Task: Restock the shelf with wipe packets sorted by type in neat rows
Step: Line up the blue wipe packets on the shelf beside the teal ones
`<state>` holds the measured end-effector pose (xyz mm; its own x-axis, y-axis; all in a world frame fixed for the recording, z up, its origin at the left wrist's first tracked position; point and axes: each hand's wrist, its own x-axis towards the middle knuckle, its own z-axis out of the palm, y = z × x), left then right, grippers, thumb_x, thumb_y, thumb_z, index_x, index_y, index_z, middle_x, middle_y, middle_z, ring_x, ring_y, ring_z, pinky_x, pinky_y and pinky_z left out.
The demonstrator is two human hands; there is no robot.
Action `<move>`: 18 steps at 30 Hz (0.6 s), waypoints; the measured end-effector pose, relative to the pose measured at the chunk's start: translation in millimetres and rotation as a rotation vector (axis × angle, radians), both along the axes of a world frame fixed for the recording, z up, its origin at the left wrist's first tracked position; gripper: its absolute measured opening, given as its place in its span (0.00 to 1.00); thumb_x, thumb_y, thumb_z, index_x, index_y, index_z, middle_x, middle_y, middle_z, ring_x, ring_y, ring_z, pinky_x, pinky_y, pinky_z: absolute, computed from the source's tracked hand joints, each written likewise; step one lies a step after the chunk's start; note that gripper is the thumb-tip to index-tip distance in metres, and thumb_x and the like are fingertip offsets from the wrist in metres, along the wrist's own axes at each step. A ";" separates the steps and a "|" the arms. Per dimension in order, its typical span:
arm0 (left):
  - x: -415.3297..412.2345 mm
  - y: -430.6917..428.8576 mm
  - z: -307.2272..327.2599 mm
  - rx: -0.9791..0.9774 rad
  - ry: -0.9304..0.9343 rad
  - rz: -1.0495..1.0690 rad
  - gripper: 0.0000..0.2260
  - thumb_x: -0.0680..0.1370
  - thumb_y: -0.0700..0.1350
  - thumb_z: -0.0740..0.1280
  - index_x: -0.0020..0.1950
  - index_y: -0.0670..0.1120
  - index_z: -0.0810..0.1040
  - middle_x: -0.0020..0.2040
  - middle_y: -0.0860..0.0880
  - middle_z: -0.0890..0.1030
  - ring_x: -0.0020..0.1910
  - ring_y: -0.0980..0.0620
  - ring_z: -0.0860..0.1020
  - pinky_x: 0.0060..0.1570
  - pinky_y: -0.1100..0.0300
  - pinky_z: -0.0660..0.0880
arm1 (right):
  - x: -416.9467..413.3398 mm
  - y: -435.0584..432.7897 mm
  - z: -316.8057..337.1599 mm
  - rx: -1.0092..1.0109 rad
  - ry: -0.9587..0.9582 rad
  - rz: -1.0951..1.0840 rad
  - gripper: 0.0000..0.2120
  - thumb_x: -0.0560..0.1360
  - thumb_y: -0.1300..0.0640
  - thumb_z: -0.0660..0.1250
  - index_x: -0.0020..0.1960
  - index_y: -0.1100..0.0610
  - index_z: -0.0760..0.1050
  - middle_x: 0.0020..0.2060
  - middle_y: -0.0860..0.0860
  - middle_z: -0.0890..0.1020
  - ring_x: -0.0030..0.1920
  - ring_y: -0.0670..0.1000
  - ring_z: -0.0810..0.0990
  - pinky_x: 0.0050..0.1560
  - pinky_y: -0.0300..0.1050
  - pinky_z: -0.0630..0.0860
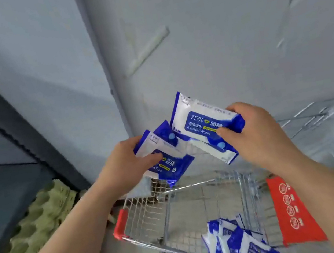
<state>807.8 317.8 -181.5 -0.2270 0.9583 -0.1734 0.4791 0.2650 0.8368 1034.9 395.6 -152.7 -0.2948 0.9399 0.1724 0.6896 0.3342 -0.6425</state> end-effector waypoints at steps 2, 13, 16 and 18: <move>-15.0 -35.1 30.7 0.060 0.018 0.089 0.07 0.75 0.47 0.71 0.50 0.54 0.77 0.42 0.57 0.82 0.37 0.63 0.80 0.29 0.73 0.70 | -24.8 -15.0 34.5 0.050 0.028 0.089 0.08 0.73 0.59 0.68 0.47 0.49 0.72 0.40 0.44 0.78 0.39 0.49 0.76 0.34 0.34 0.69; -148.3 -227.7 163.6 0.383 0.058 0.645 0.04 0.74 0.49 0.72 0.46 0.53 0.78 0.38 0.61 0.84 0.36 0.62 0.82 0.32 0.68 0.72 | -210.8 -123.7 175.5 0.174 0.257 0.528 0.05 0.74 0.59 0.69 0.47 0.52 0.74 0.38 0.38 0.78 0.33 0.31 0.76 0.28 0.27 0.70; -197.8 -273.3 178.6 0.447 0.057 0.767 0.04 0.74 0.47 0.72 0.46 0.51 0.79 0.37 0.57 0.84 0.33 0.60 0.81 0.33 0.65 0.73 | -271.6 -157.8 193.7 0.192 0.301 0.613 0.06 0.74 0.59 0.69 0.48 0.53 0.73 0.39 0.41 0.78 0.35 0.33 0.78 0.29 0.27 0.72; -234.8 -301.5 183.9 0.473 0.054 0.831 0.04 0.74 0.47 0.72 0.46 0.51 0.80 0.37 0.56 0.85 0.34 0.58 0.82 0.37 0.61 0.75 | -314.6 -181.6 201.2 0.192 0.319 0.642 0.06 0.74 0.59 0.69 0.49 0.55 0.74 0.42 0.43 0.79 0.39 0.39 0.80 0.34 0.34 0.76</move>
